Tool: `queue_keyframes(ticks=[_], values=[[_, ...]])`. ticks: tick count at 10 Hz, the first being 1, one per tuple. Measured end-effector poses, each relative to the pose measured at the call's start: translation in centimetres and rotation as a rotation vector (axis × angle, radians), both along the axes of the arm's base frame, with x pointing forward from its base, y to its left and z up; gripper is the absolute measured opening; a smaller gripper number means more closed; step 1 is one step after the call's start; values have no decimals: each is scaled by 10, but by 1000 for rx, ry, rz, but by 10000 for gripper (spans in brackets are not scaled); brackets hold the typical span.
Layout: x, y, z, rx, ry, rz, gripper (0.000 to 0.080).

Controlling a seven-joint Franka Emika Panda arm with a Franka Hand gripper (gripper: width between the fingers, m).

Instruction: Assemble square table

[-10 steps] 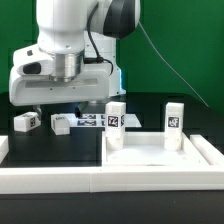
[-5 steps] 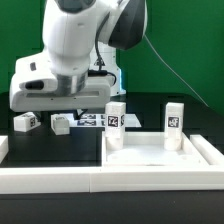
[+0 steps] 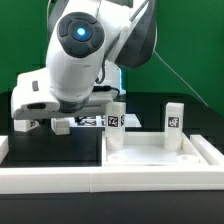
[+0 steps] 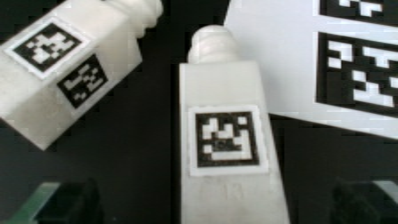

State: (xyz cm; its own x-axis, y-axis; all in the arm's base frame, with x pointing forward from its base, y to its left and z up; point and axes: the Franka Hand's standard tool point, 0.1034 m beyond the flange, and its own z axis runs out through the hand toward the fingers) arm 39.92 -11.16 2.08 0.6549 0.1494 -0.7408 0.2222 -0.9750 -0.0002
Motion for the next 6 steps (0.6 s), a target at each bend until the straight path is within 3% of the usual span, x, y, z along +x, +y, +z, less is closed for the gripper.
queue_keyframes(ticks=[6], values=[[-1,2,-3,-7,-1,-5,649]])
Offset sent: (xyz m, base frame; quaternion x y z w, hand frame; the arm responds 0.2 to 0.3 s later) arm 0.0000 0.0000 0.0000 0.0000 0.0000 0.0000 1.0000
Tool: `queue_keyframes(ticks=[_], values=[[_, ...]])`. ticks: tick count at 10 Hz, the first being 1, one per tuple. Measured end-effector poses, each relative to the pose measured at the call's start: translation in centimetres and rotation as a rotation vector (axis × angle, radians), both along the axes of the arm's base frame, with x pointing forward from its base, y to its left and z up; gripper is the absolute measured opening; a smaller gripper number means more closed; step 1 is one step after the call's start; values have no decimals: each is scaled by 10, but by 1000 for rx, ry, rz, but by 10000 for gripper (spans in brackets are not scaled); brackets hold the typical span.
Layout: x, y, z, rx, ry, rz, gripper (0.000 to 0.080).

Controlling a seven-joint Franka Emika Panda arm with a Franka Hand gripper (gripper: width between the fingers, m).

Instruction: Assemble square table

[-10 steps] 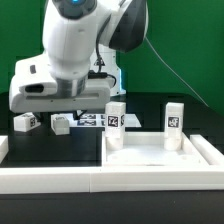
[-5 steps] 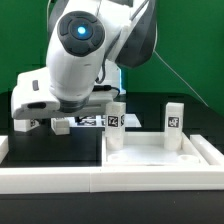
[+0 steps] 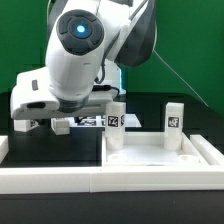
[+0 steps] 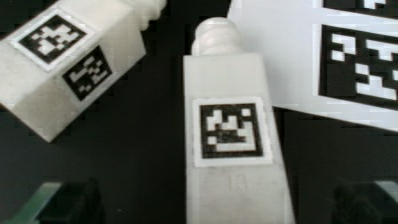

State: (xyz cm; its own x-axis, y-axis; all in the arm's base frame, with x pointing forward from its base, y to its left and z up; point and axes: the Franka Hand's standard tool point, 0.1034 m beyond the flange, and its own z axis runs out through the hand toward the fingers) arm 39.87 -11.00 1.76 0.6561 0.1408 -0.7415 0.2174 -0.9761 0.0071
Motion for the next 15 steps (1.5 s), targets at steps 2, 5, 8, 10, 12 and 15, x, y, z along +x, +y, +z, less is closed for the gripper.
queue_keyframes(ticks=[2,5,8,10,12,15], values=[[-1,1,0,-2,7,0,649],[-6,-2,-4,-33,122,-4,649],[-7,-2,-6,-33,117,-2,649],[-10,-4,-9,-32,114,-3,649],[-11,-4,-11,-33,110,-1,522],[-11,-5,-11,-33,109,-4,335]])
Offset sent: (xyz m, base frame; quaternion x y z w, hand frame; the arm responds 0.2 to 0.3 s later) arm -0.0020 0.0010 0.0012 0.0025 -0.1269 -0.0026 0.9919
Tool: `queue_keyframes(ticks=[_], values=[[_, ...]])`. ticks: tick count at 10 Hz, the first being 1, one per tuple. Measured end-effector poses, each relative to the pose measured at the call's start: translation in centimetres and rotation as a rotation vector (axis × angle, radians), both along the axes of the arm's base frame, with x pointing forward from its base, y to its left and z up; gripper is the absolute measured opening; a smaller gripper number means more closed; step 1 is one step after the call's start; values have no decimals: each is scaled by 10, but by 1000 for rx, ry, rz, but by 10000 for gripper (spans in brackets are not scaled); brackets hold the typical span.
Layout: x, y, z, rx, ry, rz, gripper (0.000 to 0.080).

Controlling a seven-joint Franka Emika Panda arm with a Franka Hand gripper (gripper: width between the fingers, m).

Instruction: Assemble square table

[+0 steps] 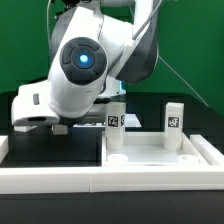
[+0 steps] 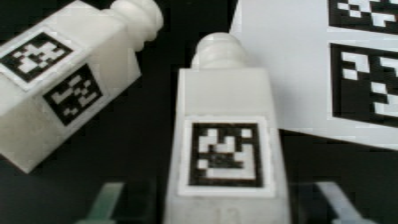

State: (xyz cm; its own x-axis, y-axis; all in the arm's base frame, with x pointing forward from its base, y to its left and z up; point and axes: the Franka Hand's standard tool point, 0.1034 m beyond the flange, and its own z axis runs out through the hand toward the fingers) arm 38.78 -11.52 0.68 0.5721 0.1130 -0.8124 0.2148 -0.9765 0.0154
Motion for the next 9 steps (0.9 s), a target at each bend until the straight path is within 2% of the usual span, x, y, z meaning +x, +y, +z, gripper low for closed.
queue_keyframes(ticks=[1,5,6,9], values=[[0,-1,0,0,-1,-1,288],[4,-3,3,-1,-7,-4,288],[9,-4,8,-3,-7,-5,288],[38,-4,36,-7,-19,-13,290]])
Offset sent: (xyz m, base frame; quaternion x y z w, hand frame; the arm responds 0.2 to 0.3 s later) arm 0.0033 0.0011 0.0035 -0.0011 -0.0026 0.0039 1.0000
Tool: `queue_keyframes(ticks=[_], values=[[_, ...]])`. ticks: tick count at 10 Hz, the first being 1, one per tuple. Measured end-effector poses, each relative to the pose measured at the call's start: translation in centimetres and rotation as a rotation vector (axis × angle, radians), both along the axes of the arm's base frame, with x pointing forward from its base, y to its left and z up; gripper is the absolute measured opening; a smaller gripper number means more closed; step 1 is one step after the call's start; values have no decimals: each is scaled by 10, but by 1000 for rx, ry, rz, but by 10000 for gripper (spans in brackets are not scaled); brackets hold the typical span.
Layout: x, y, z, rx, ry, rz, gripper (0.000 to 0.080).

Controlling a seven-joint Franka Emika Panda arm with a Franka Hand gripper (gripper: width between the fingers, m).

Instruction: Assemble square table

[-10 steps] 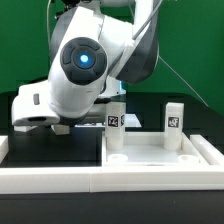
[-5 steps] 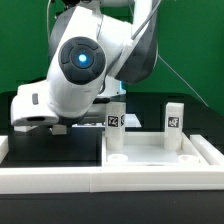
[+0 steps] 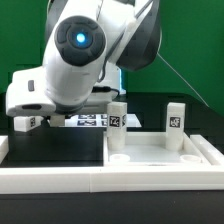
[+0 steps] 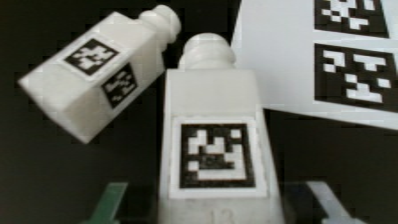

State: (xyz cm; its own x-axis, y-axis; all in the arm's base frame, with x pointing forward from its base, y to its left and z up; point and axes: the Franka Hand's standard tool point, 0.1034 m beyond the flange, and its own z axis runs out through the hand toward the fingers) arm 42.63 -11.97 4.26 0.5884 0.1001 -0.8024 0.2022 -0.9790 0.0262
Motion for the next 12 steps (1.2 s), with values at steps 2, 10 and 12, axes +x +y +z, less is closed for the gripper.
queue_keyframes(ticks=[2,10,12], values=[[20,-13,14,-4,-56,-10,290],[68,-16,42,33,-430,21,290],[72,-18,38,50,-544,39,290]])
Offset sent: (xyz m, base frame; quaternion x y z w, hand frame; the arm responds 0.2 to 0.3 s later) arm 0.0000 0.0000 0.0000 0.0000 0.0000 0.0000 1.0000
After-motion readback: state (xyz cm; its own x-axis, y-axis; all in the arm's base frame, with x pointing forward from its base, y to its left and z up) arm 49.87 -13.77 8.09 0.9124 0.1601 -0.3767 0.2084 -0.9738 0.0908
